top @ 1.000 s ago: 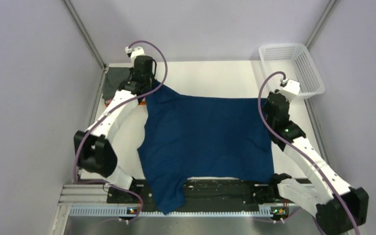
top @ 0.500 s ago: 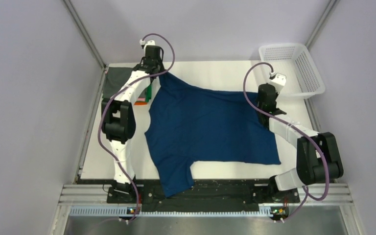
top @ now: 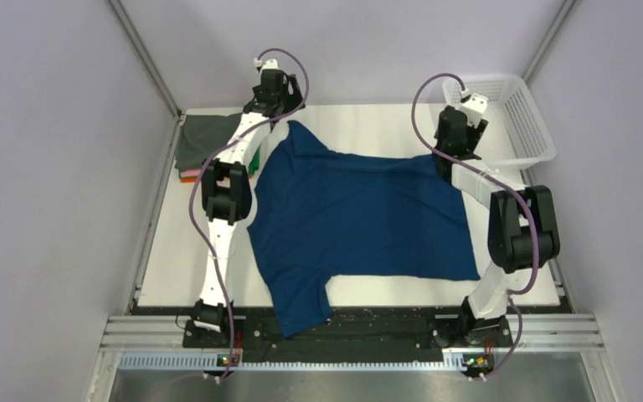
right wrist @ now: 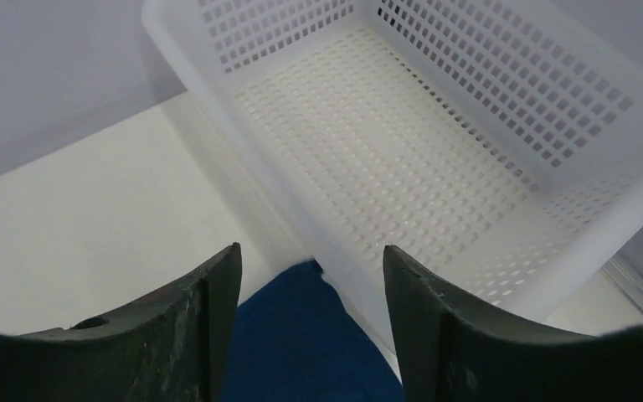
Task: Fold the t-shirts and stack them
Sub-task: Flatten out the tshirt
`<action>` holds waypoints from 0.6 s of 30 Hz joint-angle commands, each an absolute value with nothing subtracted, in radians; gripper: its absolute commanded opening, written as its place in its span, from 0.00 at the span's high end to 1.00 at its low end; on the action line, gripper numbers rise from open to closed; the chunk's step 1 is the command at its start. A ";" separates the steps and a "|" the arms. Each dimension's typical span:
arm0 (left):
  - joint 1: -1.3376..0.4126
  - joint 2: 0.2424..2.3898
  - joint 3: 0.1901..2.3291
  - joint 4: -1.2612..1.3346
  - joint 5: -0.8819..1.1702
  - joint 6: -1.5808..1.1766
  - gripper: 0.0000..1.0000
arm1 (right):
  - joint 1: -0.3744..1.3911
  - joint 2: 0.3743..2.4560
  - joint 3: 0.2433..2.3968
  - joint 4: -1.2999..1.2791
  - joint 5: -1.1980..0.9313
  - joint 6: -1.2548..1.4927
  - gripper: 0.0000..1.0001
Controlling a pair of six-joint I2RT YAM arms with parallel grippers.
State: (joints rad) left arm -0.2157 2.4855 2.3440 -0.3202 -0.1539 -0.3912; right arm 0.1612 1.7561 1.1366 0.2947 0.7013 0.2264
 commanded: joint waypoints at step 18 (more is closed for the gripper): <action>-0.412 1.728 1.412 -0.483 -0.098 -0.643 0.01 | 0.420 1.414 0.828 -0.107 0.355 0.523 0.01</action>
State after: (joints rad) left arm -0.3298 1.8889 1.6318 -0.4343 -0.0807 -0.5495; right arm 0.3088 1.4605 0.9081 0.0677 0.3489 0.4419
